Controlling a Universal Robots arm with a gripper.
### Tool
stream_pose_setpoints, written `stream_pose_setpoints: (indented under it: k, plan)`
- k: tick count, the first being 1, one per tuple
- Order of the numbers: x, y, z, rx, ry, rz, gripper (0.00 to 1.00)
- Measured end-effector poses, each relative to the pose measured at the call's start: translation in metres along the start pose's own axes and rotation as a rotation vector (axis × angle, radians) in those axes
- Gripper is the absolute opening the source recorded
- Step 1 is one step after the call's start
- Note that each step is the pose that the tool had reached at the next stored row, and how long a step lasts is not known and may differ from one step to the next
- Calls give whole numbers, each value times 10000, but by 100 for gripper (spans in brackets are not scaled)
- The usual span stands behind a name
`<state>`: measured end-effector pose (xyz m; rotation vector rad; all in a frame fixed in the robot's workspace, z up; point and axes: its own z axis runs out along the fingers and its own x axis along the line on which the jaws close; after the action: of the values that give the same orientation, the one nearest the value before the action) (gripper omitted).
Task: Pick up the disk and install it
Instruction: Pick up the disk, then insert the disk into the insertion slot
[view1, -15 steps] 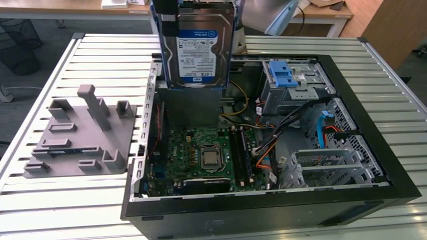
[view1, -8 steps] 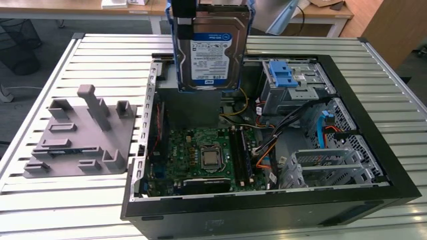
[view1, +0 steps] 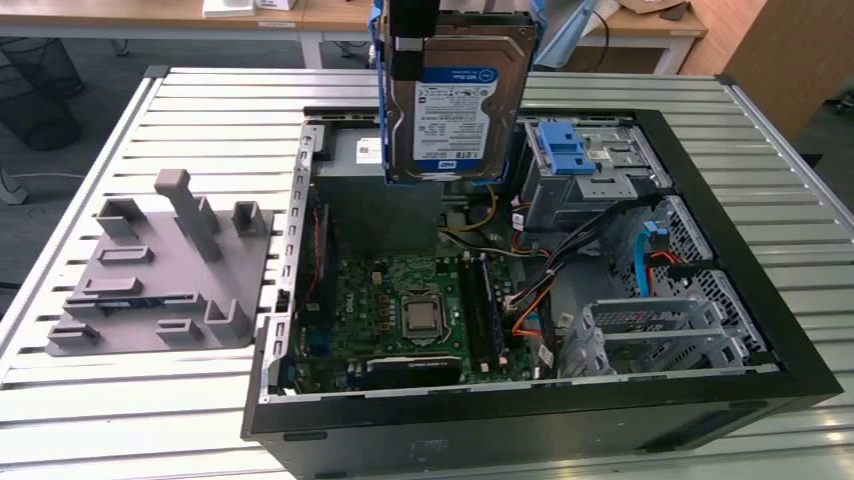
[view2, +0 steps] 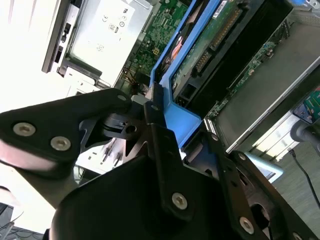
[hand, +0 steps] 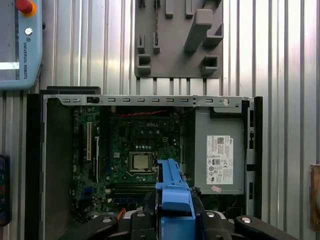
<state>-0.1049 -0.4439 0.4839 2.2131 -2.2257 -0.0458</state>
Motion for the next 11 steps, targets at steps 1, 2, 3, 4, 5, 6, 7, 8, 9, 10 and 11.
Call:
stream_pose_setpoints:
  k: [1, 2, 3, 4, 5, 6, 7, 8, 9, 10, 11]
  plan:
    - [0, 0, 0, 0, 0, 1, 36]
    - [0, 0, 0, 0, 0, 2, 36]
    - [0, 0, 0, 0, 0, 2, 36]
    - [0, -1, 0, 0, 0, 2, 36]
    - [0, -1, 0, 0, 0, 1, 36]
    - [0, -2, 0, 0, 0, 1, 36]
    - [0, -2, 0, 0, 0, 1, 36]
    - [0, -2, 0, 0, 0, 2, 36]
    - [0, -3, 0, 0, 0, 1, 36]
    - [0, -5, 0, 0, 0, 1, 36]
    - [1, -7, 0, 0, 0, 1, 36]
